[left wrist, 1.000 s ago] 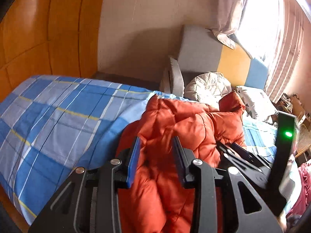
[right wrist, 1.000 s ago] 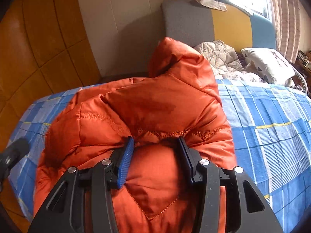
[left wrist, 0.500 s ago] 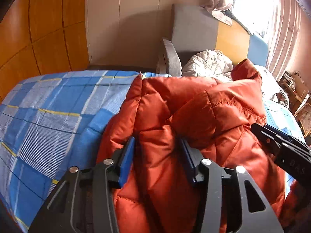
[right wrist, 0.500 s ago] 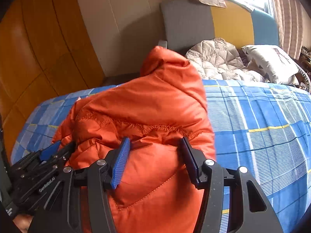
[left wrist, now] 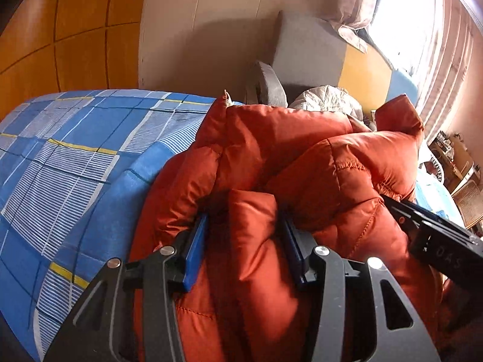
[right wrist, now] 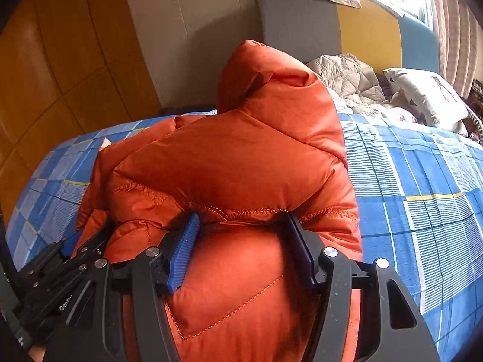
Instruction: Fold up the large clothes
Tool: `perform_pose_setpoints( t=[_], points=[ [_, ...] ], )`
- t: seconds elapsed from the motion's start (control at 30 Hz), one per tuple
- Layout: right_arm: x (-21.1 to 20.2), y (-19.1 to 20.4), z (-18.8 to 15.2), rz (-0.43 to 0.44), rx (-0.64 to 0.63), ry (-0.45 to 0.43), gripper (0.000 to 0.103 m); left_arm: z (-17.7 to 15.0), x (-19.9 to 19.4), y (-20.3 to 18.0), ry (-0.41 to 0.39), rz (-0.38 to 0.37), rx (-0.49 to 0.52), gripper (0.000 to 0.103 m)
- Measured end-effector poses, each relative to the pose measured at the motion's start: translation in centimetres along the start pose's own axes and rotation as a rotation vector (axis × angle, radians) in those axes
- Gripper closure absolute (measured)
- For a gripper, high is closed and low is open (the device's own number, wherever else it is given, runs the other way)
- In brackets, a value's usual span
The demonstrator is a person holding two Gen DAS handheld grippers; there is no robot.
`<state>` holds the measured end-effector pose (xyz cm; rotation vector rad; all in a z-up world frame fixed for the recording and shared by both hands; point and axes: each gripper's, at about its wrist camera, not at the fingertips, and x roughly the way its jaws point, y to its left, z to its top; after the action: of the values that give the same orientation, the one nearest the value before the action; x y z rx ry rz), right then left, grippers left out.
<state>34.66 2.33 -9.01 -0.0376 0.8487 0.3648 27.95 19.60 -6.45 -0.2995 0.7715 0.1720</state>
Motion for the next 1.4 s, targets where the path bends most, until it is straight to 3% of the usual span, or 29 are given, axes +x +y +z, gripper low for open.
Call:
perform_pose_setpoints(
  t=[0.03,0.2,0.3,0.43,0.63,0.7,0.77,0.87,0.93,1.0,1.13,1.2,1.4],
  points=[
    [-0.3,0.0,0.2,0.007,-0.004,0.006,0.044,0.0,-0.2,0.1,0.001,-0.005,-0.008,0.056],
    [-4.1,-2.2,0.6,0.125,0.021,-0.011,0.015,0.2,-2.6,0.4,-0.007,0.018,-0.021,0.044],
    [-5.9,-5.5,-0.3,0.171,0.081,-0.016,0.015,-0.2,-4.6,1.1,-0.034,0.024,-0.043,0.035],
    [-5.2,-9.0,-2.6,0.271,0.185,0.071,0.015,-1.2,-5.2,2.4,-0.008,0.005,-0.055,0.035],
    [-3.1,-10.4,-4.3,0.423,0.266,0.146,0.015,-2.1,-3.3,3.7,0.042,-0.046,-0.061,0.033],
    [-1.8,-10.6,-4.4,0.51,0.306,0.186,0.015,-2.3,-2.9,4.0,0.051,-0.069,-0.068,0.033],
    [-0.7,-10.7,-4.4,0.553,0.329,0.206,0.015,-2.4,-2.5,4.5,0.054,-0.109,-0.083,0.037],
    [0.6,-10.5,-4.4,0.62,0.361,0.229,0.015,-2.5,-2.2,4.8,0.051,-0.165,-0.087,0.053],
    [1.2,-10.3,-4.2,0.645,0.375,0.243,0.018,-2.5,-2.1,4.8,0.045,-0.194,-0.088,0.06],
    [1.1,-9.8,-3.8,0.651,0.351,0.234,0.034,-2.4,-1.9,5.2,0.044,-0.215,-0.108,0.062],
    [0.1,-8.8,-3.2,0.64,0.286,0.206,0.051,-2.5,-1.8,5.8,0.037,-0.25,-0.146,0.067],
    [-0.7,-8.2,-3.3,0.626,0.267,0.189,0.059,-2.5,-1.9,6.0,0.028,-0.271,-0.162,0.074],
    [-2.5,-6.9,-1.8,0.591,0.185,0.125,0.069,-2.1,-2.9,5.9,0.003,-0.313,-0.185,0.084]
  ],
)
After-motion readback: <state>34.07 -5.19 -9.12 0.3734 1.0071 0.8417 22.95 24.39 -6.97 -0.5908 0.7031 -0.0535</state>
